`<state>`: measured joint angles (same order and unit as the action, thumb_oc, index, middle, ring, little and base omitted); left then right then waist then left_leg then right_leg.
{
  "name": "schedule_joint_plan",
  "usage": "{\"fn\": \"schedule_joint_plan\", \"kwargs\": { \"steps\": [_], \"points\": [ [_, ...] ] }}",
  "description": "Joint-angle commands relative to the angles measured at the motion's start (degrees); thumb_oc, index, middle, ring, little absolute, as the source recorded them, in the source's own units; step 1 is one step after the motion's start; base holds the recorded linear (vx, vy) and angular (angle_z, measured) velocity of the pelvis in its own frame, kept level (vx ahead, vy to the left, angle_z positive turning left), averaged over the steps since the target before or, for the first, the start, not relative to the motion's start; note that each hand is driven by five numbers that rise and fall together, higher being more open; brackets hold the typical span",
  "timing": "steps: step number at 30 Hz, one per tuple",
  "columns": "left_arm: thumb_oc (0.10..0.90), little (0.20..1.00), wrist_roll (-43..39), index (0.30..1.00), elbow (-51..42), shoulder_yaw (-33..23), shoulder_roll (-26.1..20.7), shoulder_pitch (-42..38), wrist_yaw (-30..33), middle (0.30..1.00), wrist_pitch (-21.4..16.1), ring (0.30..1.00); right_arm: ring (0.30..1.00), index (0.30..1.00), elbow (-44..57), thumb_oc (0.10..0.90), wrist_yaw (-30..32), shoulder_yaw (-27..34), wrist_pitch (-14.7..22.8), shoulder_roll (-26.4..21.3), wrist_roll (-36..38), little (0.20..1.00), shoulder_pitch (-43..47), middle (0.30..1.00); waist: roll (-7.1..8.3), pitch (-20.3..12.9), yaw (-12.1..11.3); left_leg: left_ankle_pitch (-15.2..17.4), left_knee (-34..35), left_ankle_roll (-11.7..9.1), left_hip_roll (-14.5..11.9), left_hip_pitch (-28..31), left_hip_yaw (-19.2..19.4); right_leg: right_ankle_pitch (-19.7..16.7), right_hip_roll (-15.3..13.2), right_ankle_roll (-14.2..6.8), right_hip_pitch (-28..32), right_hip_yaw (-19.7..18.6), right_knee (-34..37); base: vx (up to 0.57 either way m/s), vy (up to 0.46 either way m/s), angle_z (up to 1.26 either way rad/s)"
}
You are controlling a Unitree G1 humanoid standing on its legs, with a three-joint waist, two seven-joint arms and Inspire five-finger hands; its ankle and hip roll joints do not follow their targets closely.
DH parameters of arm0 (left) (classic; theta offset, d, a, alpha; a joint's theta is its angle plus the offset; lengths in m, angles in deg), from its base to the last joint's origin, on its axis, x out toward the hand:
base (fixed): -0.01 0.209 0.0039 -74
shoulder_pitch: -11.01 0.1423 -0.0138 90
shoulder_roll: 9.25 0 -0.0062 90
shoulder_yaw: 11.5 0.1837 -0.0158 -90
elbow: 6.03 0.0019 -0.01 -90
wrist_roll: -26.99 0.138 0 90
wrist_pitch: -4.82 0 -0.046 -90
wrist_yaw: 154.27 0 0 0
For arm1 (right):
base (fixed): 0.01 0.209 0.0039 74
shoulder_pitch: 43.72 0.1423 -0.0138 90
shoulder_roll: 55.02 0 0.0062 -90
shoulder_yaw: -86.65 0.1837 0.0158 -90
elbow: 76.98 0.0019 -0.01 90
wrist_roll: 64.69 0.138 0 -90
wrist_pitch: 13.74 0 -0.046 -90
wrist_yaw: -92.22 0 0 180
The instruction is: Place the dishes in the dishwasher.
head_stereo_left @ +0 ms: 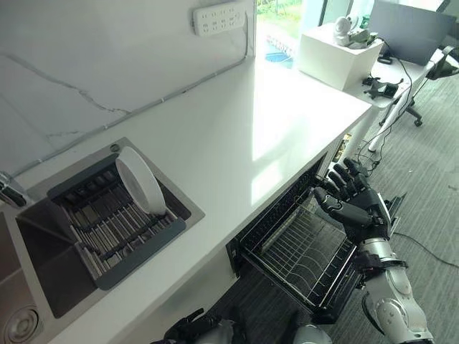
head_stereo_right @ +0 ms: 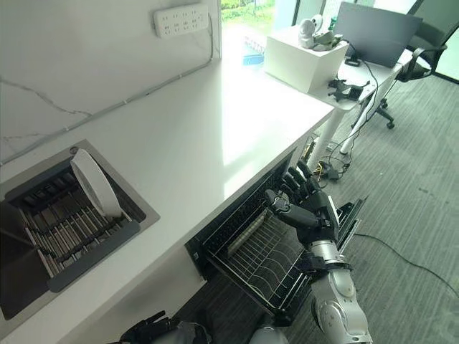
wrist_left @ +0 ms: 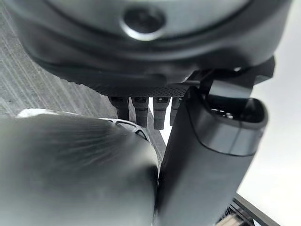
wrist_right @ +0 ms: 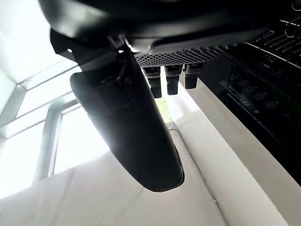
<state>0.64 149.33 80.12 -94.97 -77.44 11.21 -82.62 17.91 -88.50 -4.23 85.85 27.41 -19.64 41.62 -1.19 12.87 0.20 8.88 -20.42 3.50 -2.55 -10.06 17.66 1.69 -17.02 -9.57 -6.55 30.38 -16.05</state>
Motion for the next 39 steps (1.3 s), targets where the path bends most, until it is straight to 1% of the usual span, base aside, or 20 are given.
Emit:
{"fn": "schedule_joint_plan", "kwargs": {
  "steps": [1,10,21,26,28,29,30,31,32,34,35,38,39],
  "points": [
    [0.8,0.9,5.0,0.9,4.1,3.5,-1.6,7.8,-0.4,0.9,2.5,0.9,0.9,0.9,7.1,0.8,-1.8,2.1,4.6,2.0,-0.6,0.9,5.9,0.9,1.59,-1.6,-0.7,11.5,3.2,-0.7,0.5,8.8,-1.2,0.8,-2.4,-3.3,1.5,-3.2,-1.1,0.03,-0.013,-0.18],
    [0.8,0.9,4.3,0.9,4.1,3.4,-1.8,7.9,-0.4,0.9,2.4,0.9,0.9,0.9,7.3,0.8,-1.5,1.3,4.9,2.5,-1.1,0.9,5.8,0.9,1.33,-1.6,-1.1,11.5,3.2,-0.4,0.9,8.7,-1.7,0.6,-2.5,-3.2,2.2,-2.6,-1.1,0.02,0.013,0.08],
    [0.8,0.9,4.8,0.9,3.3,3.0,-1.8,8.3,0.3,0.9,2.4,0.9,0.9,0.9,7.6,0.8,-1.3,0.9,5.3,2.8,-1.7,0.9,5.9,0.9,1.06,-1.0,-1.7,11.2,3.2,-0.2,1.3,8.1,-3.2,-0.3,-2.8,-3.3,2.3,-1.7,-1.1,0.01,0.011,0.11],
    [0.8,0.9,4.2,0.9,3.3,2.9,-1.7,8.5,0.7,0.9,2.2,0.9,0.9,0.9,7.4,0.8,-2.5,0.9,5.5,2.9,-1.8,0.9,5.9,0.9,0.97,-1.0,-1.7,11.0,3.2,-0.3,1.0,8.0,-3.5,0.6,-2.2,-3.0,2.4,-1.8,-1.1,0.0,-0.007,0.01],
    [0.8,0.9,4.0,0.9,3.4,2.5,-1.6,8.4,1.5,0.9,2.2,0.9,0.9,0.9,7.5,0.8,-4.3,0.9,5.8,2.5,-1.9,0.9,6.3,0.9,1.03,-1.2,-1.8,10.9,3.2,-0.4,1.0,7.9,-4.1,2.4,-0.9,-2.7,2.6,-2.6,-1.1,-0.04,-0.057,0.03],
    [0.8,0.9,3.8,0.9,3.4,2.4,-1.6,8.4,1.7,0.9,2.2,0.9,0.9,0.9,7.5,0.8,-4.7,0.9,5.9,2.4,-1.9,0.9,6.4,0.9,1.03,-1.2,-1.8,10.9,3.2,-0.4,1.0,7.9,-4.2,2.6,-0.8,-2.6,2.6,-2.7,-1.1,-0.06,-0.097,0.07],
    [0.8,0.9,3.9,0.9,3.3,2.0,-1.7,8.4,2.1,0.9,1.9,0.9,0.9,0.9,7.9,0.8,-5.8,0.7,6.4,1.8,-1.8,0.9,6.9,0.9,1.03,-1.3,-1.9,10.9,3.2,-0.4,1.0,7.8,-5.2,4.4,0.8,-2.1,2.7,-4.0,-1.1,-0.07,-0.107,0.13],
    [0.8,0.9,4.1,0.9,3.3,1.8,-1.7,8.4,2.3,0.9,1.9,0.9,0.9,0.9,8.1,0.8,-6.1,0.5,6.7,1.4,-1.7,0.9,7.2,0.9,1.03,-1.4,-2.0,10.9,3.2,-0.5,1.1,7.8,-5.8,5.3,1.6,-1.8,2.9,-4.6,-1.1,-0.17,-0.144,0.25],
    [0.8,0.9,4.4,0.9,3.3,1.6,-1.7,8.2,2.5,0.9,1.9,0.9,0.9,0.9,8.4,0.8,-6.3,0.2,6.9,1.0,-1.6,0.9,7.8,0.9,1.06,-1.5,-1.9,9.5,3.2,-0.3,1.2,6.8,-6.2,5.4,2.4,-0.6,2.4,-4.8,-1.1,-0.16,-0.119,0.31],
    [0.8,0.9,4.7,0.9,3.1,1.6,-1.8,8.2,3.0,0.9,1.7,0.9,0.9,0.9,8.8,0.8,-6.4,-0.8,7.6,0.2,-1.4,0.9,9.0,0.9,0.93,-1.9,-2.2,9.1,3.2,-0.6,1.2,6.4,-7.5,7.3,4.3,0.3,2.6,-6.4,-1.1,-0.19,-0.165,0.44],
    [0.8,0.9,3.7,0.9,3.1,1.7,-1.7,8.1,3.3,0.9,1.1,0.9,0.9,0.9,8.8,0.8,-6.9,-1.7,8.1,-0.4,-1.1,0.9,10.2,0.9,0.99,-1.9,-2.7,8.6,3.2,-1.0,1.1,6.2,-7.9,8.4,5.1,0.9,3.0,-6.7,-1.1,-0.16,-0.156,0.44],
    [0.8,0.9,2.3,0.9,3.0,1.5,-1.2,8.2,4.5,0.9,0.2,0.9,0.9,0.9,8.5,0.8,-7.0,-3.3,8.0,-1.0,-1.4,0.9,12.1,0.9,1.06,-2.2,-3.7,7.8,3.2,-2.1,0.9,5.6,-8.0,9.7,5.6,1.6,3.6,-6.7,-1.1,-0.12,-0.09,0.05],
    [0.8,0.9,4.2,0.9,3.3,1.2,-1.2,8.2,4.5,0.9,-0.3,0.9,0.9,0.9,8.6,0.8,-7.2,-3.5,7.7,-1.4,-1.5,0.9,12.4,0.9,1.03,-2.4,-3.8,7.4,3.2,-2.5,0.9,5.5,-7.8,10.1,5.8,1.8,3.6,-7.0,-1.1,-0.08,-0.045,-0.11]
  ]
}}
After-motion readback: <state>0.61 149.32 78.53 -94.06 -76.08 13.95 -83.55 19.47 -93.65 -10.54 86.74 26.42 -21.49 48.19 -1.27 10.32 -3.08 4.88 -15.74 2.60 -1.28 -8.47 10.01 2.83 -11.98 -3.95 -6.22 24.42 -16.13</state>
